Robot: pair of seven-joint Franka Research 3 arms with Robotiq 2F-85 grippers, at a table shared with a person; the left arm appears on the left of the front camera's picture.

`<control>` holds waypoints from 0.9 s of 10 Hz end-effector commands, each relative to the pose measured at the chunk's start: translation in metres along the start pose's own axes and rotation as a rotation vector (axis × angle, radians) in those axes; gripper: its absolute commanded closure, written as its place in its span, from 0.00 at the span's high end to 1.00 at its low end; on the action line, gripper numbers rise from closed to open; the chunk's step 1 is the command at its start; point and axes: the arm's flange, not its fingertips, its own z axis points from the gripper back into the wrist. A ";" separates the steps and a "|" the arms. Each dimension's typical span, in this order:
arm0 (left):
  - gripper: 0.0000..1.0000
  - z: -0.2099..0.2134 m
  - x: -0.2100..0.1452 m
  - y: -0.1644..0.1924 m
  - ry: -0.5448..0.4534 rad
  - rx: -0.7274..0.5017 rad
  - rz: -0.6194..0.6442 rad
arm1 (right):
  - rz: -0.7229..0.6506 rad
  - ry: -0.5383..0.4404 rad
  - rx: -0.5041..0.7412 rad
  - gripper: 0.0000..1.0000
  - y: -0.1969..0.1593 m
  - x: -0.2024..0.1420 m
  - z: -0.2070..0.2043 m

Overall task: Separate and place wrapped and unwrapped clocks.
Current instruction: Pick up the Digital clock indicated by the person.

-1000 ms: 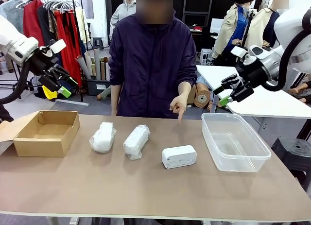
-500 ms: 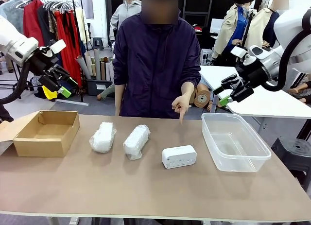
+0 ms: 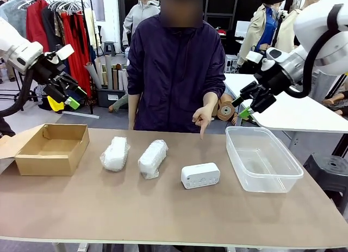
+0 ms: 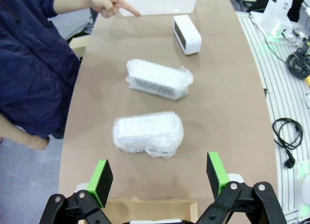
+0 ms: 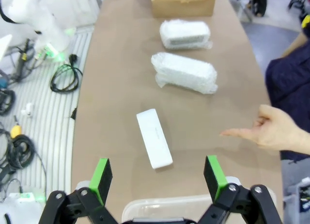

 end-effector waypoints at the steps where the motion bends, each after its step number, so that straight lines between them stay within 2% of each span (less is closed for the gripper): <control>1: 1.00 0.001 0.001 -0.004 0.003 0.009 0.003 | 0.002 0.173 -0.031 1.00 0.008 0.036 -0.025; 3: 1.00 0.001 0.001 -0.004 0.003 0.009 0.003 | 0.020 0.348 -0.043 1.00 0.008 0.065 -0.069; 6: 1.00 0.001 0.001 -0.004 0.003 0.009 0.003 | 0.068 0.525 -0.155 1.00 0.006 0.073 -0.109; 9: 1.00 0.001 0.001 -0.004 0.003 0.009 0.003 | 0.164 0.549 -0.122 1.00 0.015 0.060 -0.141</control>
